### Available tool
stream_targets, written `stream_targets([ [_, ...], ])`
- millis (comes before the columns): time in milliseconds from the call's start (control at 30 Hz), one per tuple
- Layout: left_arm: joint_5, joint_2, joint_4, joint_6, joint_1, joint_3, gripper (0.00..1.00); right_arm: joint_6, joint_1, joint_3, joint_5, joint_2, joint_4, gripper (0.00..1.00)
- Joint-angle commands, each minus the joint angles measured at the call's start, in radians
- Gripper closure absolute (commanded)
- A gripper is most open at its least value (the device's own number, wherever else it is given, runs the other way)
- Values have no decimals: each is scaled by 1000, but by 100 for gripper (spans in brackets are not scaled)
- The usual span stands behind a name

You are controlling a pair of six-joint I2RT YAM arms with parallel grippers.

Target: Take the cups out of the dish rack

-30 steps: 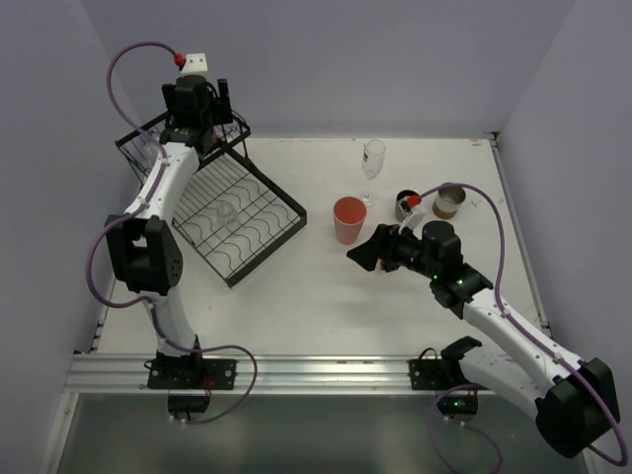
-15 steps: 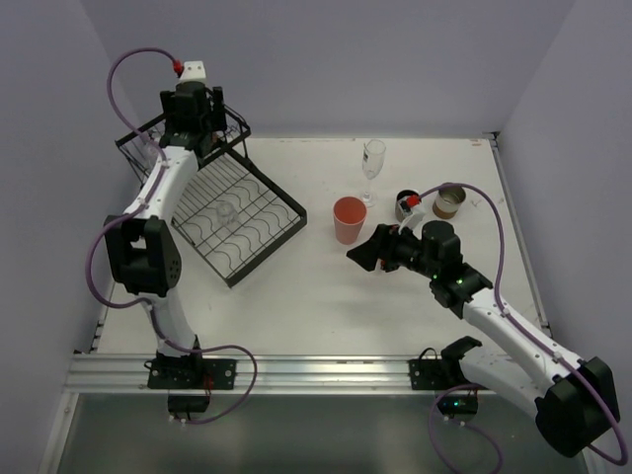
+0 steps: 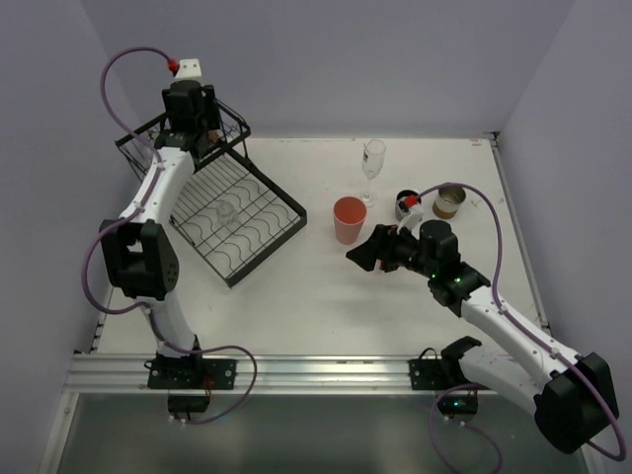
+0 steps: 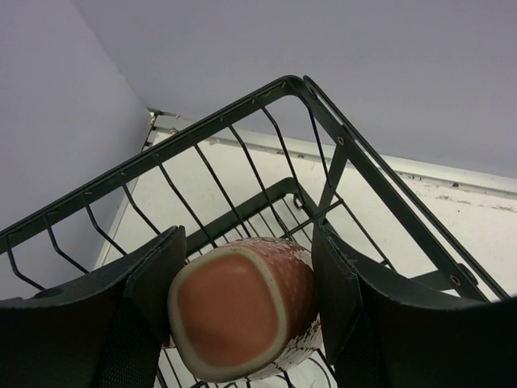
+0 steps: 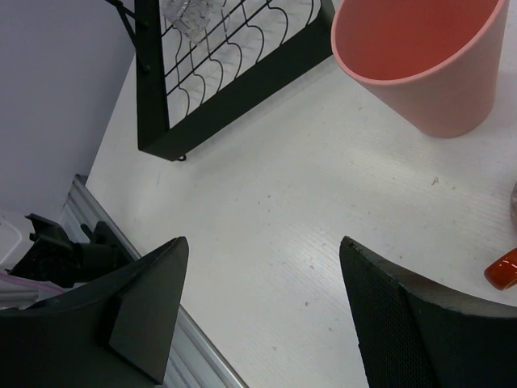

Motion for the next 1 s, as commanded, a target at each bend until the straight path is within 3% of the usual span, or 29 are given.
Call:
stream_targets([
  [0, 10, -112, 46, -21, 3, 52, 55, -10, 6, 25, -16, 2, 36, 22],
  [367, -42, -216, 64, -21, 3, 34, 60, 14, 22, 59, -31, -21, 43, 22],
  [567, 28, -288, 32, -89, 3, 44, 60, 74, 32, 86, -49, -49, 91, 22],
  [733, 194, -375, -20, -233, 3, 26, 62, 226, 34, 116, -95, -39, 203, 22],
  [833, 325, -440, -16, -328, 3, -34, 63, 382, 43, 102, -121, -12, 433, 22],
  [967, 529, -526, 27, -464, 3, -149, 63, 505, 68, 138, -143, 50, 598, 22],
])
